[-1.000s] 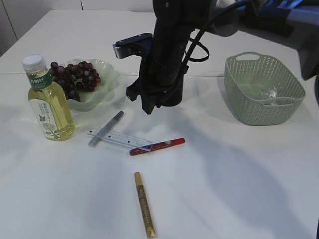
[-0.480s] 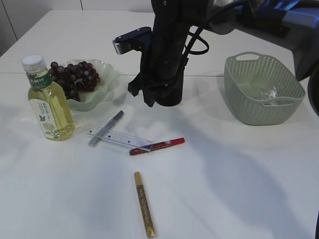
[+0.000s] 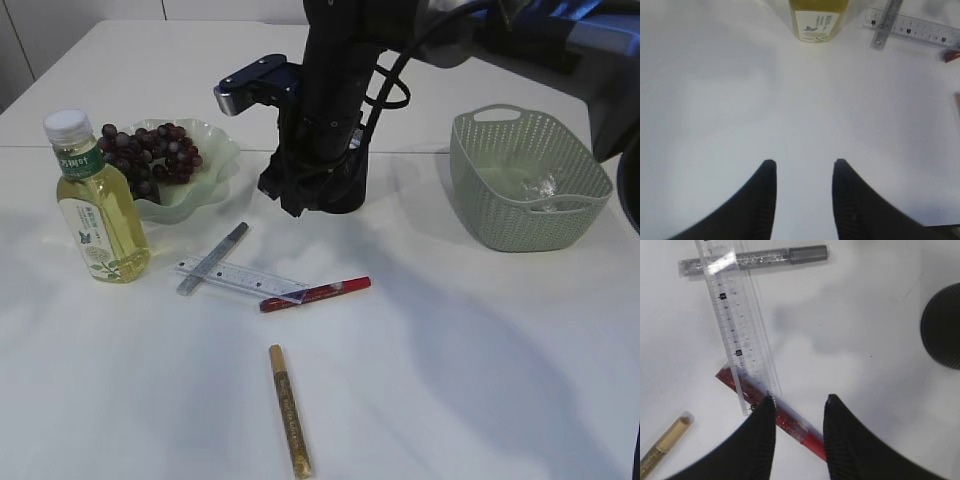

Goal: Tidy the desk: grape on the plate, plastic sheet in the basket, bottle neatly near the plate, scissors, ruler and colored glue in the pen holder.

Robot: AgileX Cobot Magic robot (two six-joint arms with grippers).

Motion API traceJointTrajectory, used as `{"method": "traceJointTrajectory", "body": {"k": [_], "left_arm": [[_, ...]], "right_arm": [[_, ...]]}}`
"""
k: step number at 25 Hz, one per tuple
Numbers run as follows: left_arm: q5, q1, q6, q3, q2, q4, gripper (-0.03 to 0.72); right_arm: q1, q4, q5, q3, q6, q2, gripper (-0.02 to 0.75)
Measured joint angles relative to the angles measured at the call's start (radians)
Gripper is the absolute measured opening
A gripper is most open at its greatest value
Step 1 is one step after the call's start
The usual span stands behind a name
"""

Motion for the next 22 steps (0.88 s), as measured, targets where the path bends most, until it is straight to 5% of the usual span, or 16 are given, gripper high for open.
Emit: {"method": "traceJointTrajectory", "body": {"k": [16, 22], "left_arm": [[-0.001, 0.000, 0.000, 0.000, 0.000, 0.000, 0.262], [-0.001, 0.000, 0.000, 0.000, 0.000, 0.000, 0.260]], "right_arm": [[0.000, 0.004, 0.000, 0.000, -0.051, 0.000, 0.276], [0.000, 0.031, 0.000, 0.000, -0.051, 0.000, 0.386]]}}
